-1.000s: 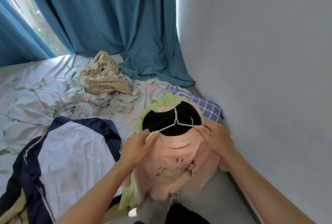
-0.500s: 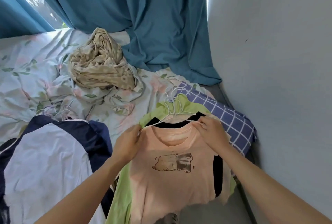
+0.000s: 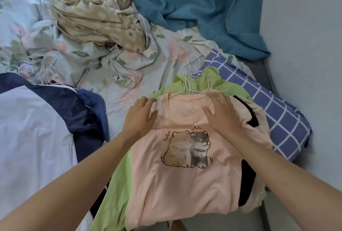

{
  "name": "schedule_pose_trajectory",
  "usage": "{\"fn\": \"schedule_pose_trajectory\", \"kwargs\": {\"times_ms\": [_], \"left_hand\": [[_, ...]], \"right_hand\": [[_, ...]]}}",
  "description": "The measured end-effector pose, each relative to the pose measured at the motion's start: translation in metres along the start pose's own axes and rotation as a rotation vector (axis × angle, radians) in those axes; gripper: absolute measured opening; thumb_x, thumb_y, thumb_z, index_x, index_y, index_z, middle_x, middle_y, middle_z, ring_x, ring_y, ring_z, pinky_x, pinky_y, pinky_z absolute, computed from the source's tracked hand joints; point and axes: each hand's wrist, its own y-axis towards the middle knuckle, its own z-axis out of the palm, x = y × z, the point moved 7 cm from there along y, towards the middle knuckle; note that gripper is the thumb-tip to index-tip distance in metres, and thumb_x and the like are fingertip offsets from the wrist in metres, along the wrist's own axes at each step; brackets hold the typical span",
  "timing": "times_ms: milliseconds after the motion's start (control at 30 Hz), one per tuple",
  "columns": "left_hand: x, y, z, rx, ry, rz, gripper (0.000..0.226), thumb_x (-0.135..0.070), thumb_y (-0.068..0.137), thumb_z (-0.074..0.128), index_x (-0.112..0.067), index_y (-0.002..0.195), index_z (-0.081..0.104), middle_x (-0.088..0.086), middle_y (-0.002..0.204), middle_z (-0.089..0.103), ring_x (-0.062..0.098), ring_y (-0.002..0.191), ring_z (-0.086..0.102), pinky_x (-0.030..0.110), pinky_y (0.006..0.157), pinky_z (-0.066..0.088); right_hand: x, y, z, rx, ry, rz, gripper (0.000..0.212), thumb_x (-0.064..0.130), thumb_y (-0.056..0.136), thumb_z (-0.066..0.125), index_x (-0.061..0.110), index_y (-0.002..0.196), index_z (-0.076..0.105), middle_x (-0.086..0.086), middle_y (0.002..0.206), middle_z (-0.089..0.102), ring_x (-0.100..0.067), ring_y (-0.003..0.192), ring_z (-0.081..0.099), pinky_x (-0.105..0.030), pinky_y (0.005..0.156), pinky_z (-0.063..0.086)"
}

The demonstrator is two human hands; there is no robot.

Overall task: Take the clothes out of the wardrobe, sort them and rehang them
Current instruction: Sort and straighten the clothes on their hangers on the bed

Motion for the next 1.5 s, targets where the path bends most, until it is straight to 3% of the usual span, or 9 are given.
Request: {"fn": "schedule_pose_trajectory", "kwargs": {"times_ms": [167, 400, 633, 900, 1067, 1200, 1300, 1400, 1500], "left_hand": [[0.037, -0.029, -0.003, -0.002, -0.026, -0.036, 0.044, -0.04, 0.102, 0.051, -0.026, 0.144, 0.05, -0.001, 0.129, 0.055, 0.028, 0.113, 0.054, 0.048, 0.089, 0.046], [0.136, -0.086, -0.037, -0.063, 0.055, -0.068, 0.054, -0.053, 0.101, 0.042, -0.024, 0.146, 0.051, -0.002, 0.126, 0.058, 0.027, 0.111, 0.055, 0.041, 0.08, 0.043], [0.297, -0.202, -0.099, -0.081, 0.144, -0.043, 0.05, -0.044, 0.102, 0.042, -0.024, 0.148, 0.051, -0.001, 0.145, 0.052, 0.022, 0.133, 0.047, 0.044, 0.099, 0.048], [0.488, -0.268, -0.189, -0.162, 0.227, -0.242, 0.058, -0.048, 0.101, 0.038, -0.017, 0.147, 0.053, 0.011, 0.144, 0.056, 0.031, 0.132, 0.054, 0.047, 0.092, 0.052], [0.551, -0.252, -0.216, -0.216, 0.241, -0.301, 0.064, -0.052, 0.099, 0.036, -0.014, 0.148, 0.052, 0.017, 0.145, 0.055, 0.036, 0.134, 0.053, 0.049, 0.097, 0.051], [0.58, -0.213, -0.223, -0.202, 0.167, -0.356, 0.071, -0.055, 0.101, 0.043, -0.014, 0.159, 0.041, 0.02, 0.161, 0.04, 0.038, 0.151, 0.035, 0.052, 0.122, 0.031], [0.591, -0.183, -0.223, -0.148, 0.12, -0.367, 0.075, -0.053, 0.103, 0.05, -0.015, 0.165, 0.027, 0.017, 0.169, 0.028, 0.035, 0.157, 0.023, 0.05, 0.127, 0.021], [0.596, -0.167, -0.225, -0.142, 0.112, -0.403, 0.068, -0.05, 0.104, 0.049, -0.01, 0.158, 0.038, 0.019, 0.147, 0.049, 0.039, 0.137, 0.045, 0.053, 0.113, 0.036], [0.595, -0.168, -0.228, -0.219, 0.186, -0.416, 0.044, -0.041, 0.105, 0.047, -0.008, 0.133, 0.055, 0.016, 0.124, 0.054, 0.039, 0.116, 0.05, 0.053, 0.091, 0.044]], "right_hand": [[0.047, -0.011, 0.025, 0.068, 0.02, -0.067, 0.053, 0.036, 0.1, 0.062, 0.017, 0.149, 0.051, -0.004, 0.146, 0.05, -0.025, 0.137, 0.042, -0.047, 0.114, 0.041], [0.156, -0.026, 0.075, 0.082, 0.005, -0.13, 0.051, 0.036, 0.1, 0.063, 0.017, 0.146, 0.052, -0.003, 0.144, 0.053, -0.025, 0.132, 0.045, -0.042, 0.109, 0.04], [0.326, -0.05, 0.182, 0.152, 0.019, -0.226, 0.052, 0.04, 0.099, 0.063, 0.02, 0.147, 0.054, -0.001, 0.143, 0.055, -0.027, 0.131, 0.051, -0.04, 0.11, 0.035], [0.513, -0.035, 0.27, 0.232, 0.084, -0.319, 0.061, 0.042, 0.101, 0.062, 0.019, 0.154, 0.044, 0.0, 0.156, 0.045, -0.024, 0.144, 0.036, -0.041, 0.118, 0.037], [0.544, 0.023, 0.28, 0.23, -0.057, -0.285, 0.068, 0.045, 0.1, 0.062, 0.021, 0.158, 0.038, -0.004, 0.165, 0.033, -0.027, 0.151, 0.027, -0.046, 0.119, 0.032], [0.547, 0.073, 0.278, 0.255, -0.119, -0.197, 0.083, 0.054, 0.091, 0.067, 0.024, 0.16, 0.033, -0.007, 0.166, 0.031, -0.03, 0.153, 0.027, -0.048, 0.121, 0.03], [0.558, 0.096, 0.277, 0.327, -0.101, -0.172, 0.096, 0.067, 0.076, 0.059, 0.026, 0.159, 0.033, -0.006, 0.155, 0.044, -0.029, 0.144, 0.039, -0.045, 0.111, 0.037], [0.565, 0.11, 0.282, 0.357, -0.164, -0.164, 0.089, 0.055, 0.088, 0.066, 0.027, 0.163, 0.026, -0.01, 0.156, 0.042, -0.03, 0.147, 0.033, -0.048, 0.114, 0.035], [0.562, 0.118, 0.28, 0.337, -0.217, -0.114, 0.074, 0.052, 0.092, 0.059, 0.025, 0.156, 0.034, -0.014, 0.146, 0.044, -0.035, 0.14, 0.04, -0.048, 0.108, 0.039]]}}
